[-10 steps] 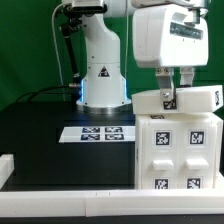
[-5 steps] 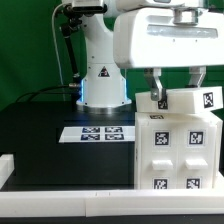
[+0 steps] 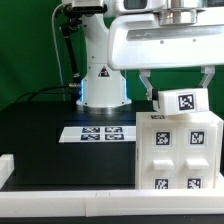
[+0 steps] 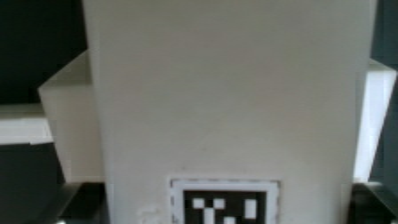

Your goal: Assemble cabinet

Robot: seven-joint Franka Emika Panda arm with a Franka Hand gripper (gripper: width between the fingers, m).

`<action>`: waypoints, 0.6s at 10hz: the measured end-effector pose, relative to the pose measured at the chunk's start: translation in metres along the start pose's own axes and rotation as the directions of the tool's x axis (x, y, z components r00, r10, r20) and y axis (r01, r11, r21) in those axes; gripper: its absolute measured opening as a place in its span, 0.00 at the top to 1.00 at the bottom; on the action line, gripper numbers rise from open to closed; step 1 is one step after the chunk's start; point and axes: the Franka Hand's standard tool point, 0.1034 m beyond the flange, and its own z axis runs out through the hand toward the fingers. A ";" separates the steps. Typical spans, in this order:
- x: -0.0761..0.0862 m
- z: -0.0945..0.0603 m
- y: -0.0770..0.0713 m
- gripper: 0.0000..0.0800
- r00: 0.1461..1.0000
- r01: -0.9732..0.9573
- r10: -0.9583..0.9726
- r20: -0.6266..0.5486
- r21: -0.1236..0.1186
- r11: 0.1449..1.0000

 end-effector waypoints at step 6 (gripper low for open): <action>0.000 0.000 0.000 0.30 0.927 -0.374 0.374 0.000 0.001 0.927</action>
Offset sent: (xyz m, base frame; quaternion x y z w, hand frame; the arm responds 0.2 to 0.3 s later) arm 0.0000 0.0000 0.0000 0.0000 0.0000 0.1938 0.9810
